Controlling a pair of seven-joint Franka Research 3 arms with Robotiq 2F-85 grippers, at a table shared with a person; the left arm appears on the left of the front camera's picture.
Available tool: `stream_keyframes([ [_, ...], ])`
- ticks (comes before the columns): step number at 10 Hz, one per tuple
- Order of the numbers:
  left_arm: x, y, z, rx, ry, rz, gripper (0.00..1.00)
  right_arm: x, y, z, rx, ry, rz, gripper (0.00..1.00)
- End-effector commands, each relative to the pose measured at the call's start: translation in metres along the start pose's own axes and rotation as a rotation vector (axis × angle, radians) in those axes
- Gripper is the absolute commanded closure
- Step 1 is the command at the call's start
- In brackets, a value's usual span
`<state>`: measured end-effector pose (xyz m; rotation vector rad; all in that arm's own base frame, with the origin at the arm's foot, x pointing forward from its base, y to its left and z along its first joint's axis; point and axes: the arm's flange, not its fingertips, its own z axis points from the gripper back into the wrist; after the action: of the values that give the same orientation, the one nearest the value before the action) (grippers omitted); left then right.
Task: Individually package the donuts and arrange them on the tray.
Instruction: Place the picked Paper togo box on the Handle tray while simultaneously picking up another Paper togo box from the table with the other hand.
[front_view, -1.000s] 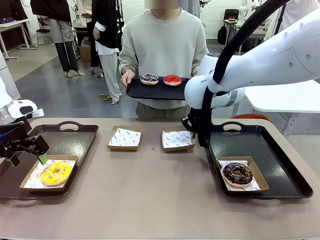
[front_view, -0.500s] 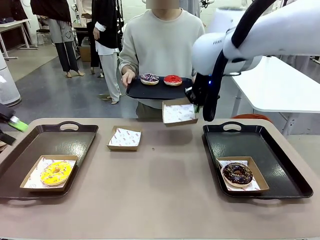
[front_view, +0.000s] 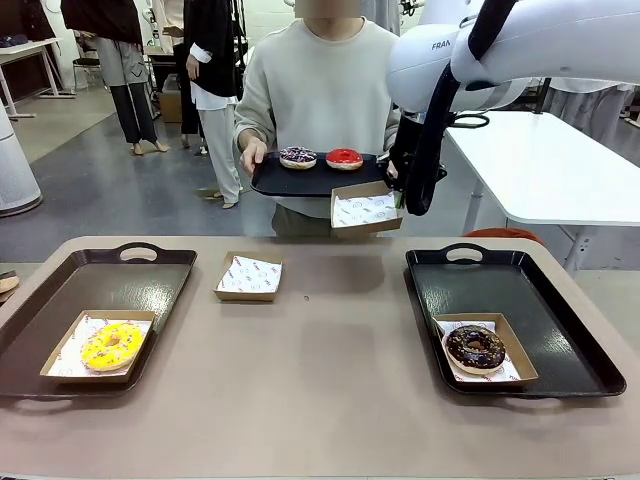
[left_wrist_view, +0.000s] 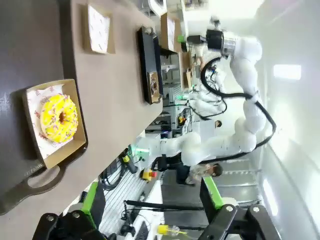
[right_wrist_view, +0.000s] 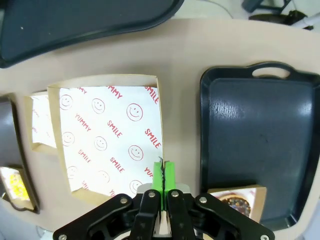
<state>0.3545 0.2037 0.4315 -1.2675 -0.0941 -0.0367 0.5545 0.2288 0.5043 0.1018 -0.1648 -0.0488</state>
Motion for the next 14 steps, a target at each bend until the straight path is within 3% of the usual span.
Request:
stream_keyframes([
  [1, 0.023, 0.015, 0.015, -0.034, -0.058, 0.048, 0.00, -0.007, -0.002, -0.002, 0.009, -0.022, 0.002, 1.00],
  [3, 0.024, 0.035, 0.030, -0.040, -0.088, 0.093, 0.00, -0.007, -0.002, -0.002, 0.009, -0.022, 0.002, 1.00],
  [5, 0.018, 0.043, 0.036, 0.028, -0.127, 0.119, 0.00, -0.007, -0.002, -0.002, 0.009, -0.022, 0.002, 1.00],
  [6, 0.022, 0.046, 0.028, -0.018, -0.084, 0.099, 0.00, -0.007, -0.002, -0.002, 0.009, -0.022, 0.002, 1.00],
  [14, 0.022, 0.046, 0.028, -0.018, -0.084, 0.099, 0.00, -0.007, -0.002, -0.002, 0.009, -0.022, 0.002, 1.00],
])
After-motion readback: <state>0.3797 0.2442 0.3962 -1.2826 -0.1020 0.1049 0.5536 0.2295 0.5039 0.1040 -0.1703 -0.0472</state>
